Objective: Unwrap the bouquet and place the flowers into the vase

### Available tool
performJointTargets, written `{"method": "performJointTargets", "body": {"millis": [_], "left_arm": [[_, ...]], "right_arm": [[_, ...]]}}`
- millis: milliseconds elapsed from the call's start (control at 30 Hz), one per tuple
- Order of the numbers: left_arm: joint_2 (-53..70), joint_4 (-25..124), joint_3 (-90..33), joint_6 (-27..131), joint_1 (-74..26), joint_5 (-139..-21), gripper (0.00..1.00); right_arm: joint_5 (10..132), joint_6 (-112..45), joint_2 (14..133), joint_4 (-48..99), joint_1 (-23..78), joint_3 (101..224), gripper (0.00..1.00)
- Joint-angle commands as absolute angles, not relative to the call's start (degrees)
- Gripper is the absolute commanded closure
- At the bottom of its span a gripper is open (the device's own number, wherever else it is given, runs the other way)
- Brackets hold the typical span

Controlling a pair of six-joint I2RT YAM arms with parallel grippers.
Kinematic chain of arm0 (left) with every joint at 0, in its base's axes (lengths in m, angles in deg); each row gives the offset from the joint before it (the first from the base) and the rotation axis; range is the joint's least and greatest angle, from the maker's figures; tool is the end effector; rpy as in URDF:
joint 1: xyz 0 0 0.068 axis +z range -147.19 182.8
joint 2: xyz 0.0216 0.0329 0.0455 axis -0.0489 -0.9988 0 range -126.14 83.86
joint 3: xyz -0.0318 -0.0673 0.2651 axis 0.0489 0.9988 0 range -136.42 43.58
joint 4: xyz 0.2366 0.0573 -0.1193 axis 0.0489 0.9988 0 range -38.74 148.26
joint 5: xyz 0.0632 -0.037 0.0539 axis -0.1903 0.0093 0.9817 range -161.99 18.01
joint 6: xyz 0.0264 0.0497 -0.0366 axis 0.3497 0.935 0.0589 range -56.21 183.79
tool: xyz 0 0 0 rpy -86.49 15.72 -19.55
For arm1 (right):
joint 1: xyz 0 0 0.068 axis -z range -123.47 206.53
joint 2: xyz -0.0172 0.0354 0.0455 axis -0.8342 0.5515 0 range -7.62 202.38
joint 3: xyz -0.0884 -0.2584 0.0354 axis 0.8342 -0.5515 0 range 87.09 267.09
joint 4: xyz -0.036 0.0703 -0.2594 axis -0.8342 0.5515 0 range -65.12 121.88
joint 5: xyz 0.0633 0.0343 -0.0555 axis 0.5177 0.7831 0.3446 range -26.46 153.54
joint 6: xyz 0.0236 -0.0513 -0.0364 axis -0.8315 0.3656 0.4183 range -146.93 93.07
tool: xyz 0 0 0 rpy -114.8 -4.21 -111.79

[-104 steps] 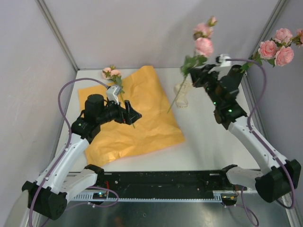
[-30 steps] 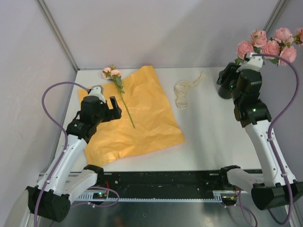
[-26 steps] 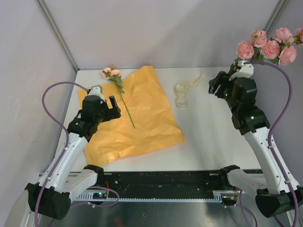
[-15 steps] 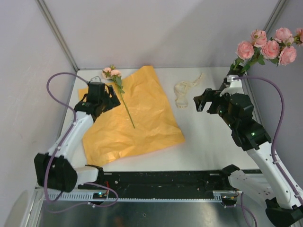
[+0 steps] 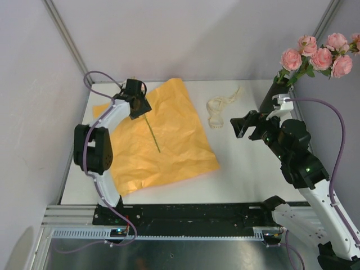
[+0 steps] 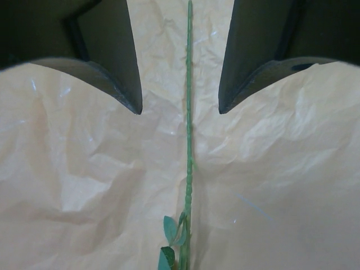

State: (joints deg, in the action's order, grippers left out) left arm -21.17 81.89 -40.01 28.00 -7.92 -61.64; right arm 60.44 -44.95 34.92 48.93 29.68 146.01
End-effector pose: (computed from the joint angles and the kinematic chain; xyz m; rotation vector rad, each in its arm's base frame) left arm 0.4210 -0.0698 0.2336 -0.6092 2.3868 -0.1293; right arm 0.1601 0.0779 0.4063 -0.0927 1.7314 0.5350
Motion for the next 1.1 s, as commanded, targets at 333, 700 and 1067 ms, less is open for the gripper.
{"method": "performJointTargets", "body": {"millis": [333, 700, 1067], "left_arm": [[-33.6, 81.9, -47.6, 24.0, -5.9, -62.2, 0.45], [-37.7, 81.9, -48.5, 22.2, -5.7, -63.8, 0.48], [-38.4, 82.0, -47.8, 23.1, -5.6, -63.7, 0.7]], "right_arm": [[62.8, -49.1, 33.6, 45.5, 29.1, 145.8, 0.01], [62.9, -50.6, 32.1, 45.5, 28.8, 144.9, 0.01], [62.4, -50.7, 30.7, 45.7, 28.7, 144.9, 0.01]]}}
